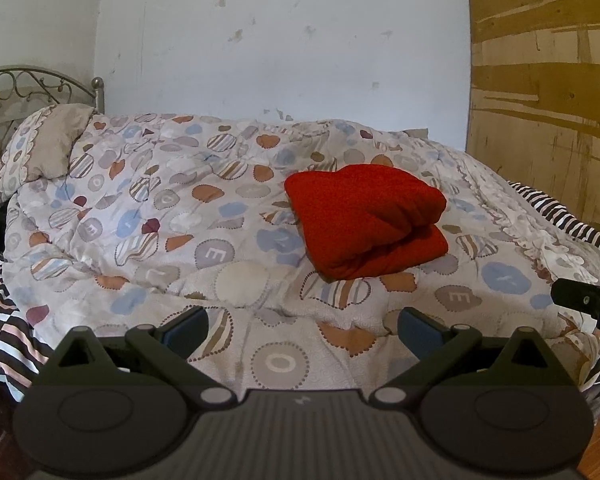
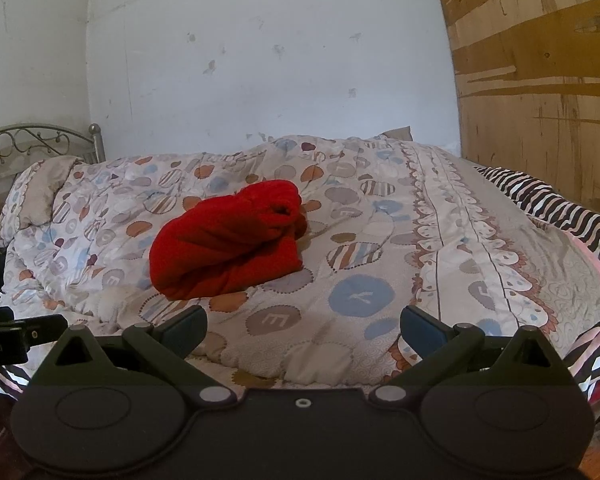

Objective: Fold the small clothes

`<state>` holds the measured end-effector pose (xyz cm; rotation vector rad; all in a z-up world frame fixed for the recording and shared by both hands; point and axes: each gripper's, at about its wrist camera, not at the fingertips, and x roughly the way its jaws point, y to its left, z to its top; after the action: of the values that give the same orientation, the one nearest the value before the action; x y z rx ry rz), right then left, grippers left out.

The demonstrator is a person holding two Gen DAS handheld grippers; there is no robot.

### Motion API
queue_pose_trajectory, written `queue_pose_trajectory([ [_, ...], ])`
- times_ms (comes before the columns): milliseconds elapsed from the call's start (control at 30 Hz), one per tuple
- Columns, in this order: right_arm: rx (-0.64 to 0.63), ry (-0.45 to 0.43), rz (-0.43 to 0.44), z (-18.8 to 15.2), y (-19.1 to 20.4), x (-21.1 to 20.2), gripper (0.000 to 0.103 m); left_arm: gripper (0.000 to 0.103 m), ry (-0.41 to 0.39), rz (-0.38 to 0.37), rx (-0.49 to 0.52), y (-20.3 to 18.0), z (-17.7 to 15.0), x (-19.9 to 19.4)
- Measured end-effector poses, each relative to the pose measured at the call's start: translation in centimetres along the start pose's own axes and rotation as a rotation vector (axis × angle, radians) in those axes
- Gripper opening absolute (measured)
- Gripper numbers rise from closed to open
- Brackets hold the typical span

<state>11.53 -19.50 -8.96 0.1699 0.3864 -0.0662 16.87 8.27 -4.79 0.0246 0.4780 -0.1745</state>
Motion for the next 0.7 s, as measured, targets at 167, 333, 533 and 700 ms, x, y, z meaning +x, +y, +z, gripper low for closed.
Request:
queue_pose_trajectory([
  [167,0.001,-0.002,0.002,-0.02,0.07,-0.09,0.102,0.103,0.001,0.000,0.003,0.00,-0.02,0.06],
  [333,0.001,0.001,0.004,-0.08,0.13,-0.13,0.102,0.103,0.002,0.003,-0.002,0.09,-0.04,-0.03],
  [533,0.000,0.003,0.005,-0.20,0.25,-0.30,0.102,0.103,0.005,0.004,-0.004,0.17,-0.07,-0.14],
  [700,-0.001,0.004,0.005,-0.18,0.24,-0.26,0.102,0.103,0.012,0.005,-0.014,0.12,-0.32,-0.15],
])
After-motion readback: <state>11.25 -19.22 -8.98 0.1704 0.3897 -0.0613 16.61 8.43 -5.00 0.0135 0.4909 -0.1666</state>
